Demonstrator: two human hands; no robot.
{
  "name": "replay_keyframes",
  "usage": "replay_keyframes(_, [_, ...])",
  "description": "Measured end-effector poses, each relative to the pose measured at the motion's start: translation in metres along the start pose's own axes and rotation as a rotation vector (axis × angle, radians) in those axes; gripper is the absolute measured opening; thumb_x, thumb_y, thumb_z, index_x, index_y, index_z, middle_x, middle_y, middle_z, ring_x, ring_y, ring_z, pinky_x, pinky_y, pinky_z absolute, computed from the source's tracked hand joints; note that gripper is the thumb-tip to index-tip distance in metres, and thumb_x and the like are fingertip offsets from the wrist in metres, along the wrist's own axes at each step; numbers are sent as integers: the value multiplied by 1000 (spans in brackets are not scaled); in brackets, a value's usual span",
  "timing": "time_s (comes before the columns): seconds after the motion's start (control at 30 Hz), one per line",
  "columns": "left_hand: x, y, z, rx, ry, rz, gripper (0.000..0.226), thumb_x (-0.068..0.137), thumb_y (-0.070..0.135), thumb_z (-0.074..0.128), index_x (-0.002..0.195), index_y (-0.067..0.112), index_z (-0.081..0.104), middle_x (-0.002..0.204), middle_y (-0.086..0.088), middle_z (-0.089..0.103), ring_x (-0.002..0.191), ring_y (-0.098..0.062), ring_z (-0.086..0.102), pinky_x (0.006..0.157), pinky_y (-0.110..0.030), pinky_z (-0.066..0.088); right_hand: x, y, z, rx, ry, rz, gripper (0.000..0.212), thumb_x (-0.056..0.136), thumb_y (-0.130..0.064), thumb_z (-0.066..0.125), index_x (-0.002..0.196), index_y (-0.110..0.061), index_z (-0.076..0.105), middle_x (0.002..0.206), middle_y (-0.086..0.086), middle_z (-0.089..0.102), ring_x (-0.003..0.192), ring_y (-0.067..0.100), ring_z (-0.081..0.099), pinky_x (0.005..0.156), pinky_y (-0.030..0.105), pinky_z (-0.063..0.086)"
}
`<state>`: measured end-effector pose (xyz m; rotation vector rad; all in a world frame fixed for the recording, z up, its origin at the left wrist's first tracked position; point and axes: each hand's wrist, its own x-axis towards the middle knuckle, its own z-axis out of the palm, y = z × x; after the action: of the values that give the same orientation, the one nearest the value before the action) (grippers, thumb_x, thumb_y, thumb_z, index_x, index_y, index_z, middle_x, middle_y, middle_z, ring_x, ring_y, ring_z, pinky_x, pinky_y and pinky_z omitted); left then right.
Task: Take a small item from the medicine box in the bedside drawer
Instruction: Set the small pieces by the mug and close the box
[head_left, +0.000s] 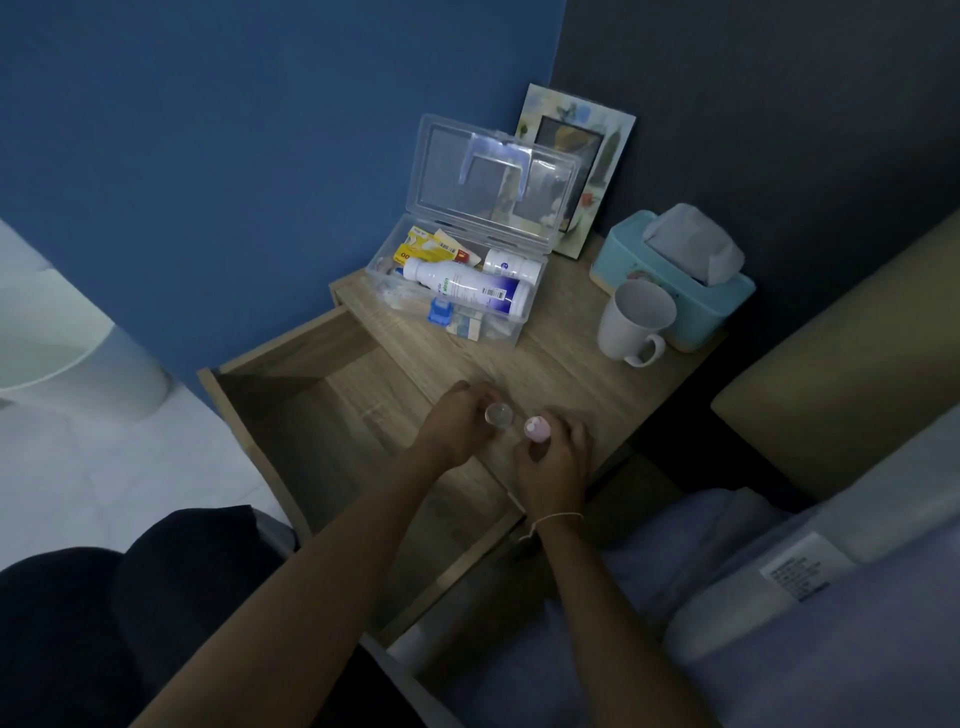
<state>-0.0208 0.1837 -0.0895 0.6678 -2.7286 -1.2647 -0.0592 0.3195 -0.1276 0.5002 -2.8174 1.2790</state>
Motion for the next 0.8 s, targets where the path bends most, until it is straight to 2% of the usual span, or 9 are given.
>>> replay_keyframes(0.33, [-5, -7, 5, 16, 62, 52, 47, 80, 17, 69, 126, 14, 58, 112, -15, 59, 103, -28, 59, 85, -27, 42, 4, 2, 3, -15, 52, -14, 25, 71, -11, 70, 97, -8, 69, 102, 13, 62, 98, 30, 57, 90, 33, 42])
replay_keyframes(0.5, [-6, -7, 3, 35, 61, 69, 38, 86, 19, 63, 124, 13, 60, 113, -13, 60, 98, -26, 60, 81, -25, 43, 3, 5, 6, -51, 43, -12, 27, 76, -17, 70, 101, -9, 68, 108, 11, 60, 103, 28, 56, 91, 34, 44])
replay_keyframes(0.67, [-5, -6, 3, 35, 51, 66, 39, 85, 20, 64, 123, 11, 60, 114, -14, 60, 99, -27, 60, 81, -25, 42, 3, 4, 6, -57, 68, -7, 31, 74, -19, 71, 103, -8, 67, 109, 12, 61, 104, 28, 56, 91, 37, 47])
replay_keyframes(0.77, [-8, -7, 1, 64, 69, 96, 40, 88, 21, 61, 126, 10, 56, 119, -14, 58, 105, -27, 59, 87, -29, 45, 4, -2, 4, 35, 107, 65, 47, 77, -19, 72, 120, -8, 60, 116, 14, 60, 110, 28, 54, 94, 33, 42])
replay_keyframes(0.8, [-8, -7, 1, 103, 86, 125, 40, 89, 21, 59, 127, 10, 55, 123, -14, 57, 109, -27, 57, 91, -32, 47, 5, -4, 2, 86, 120, 116, 52, 78, -19, 72, 127, -9, 56, 122, 14, 58, 114, 28, 52, 98, 35, 42])
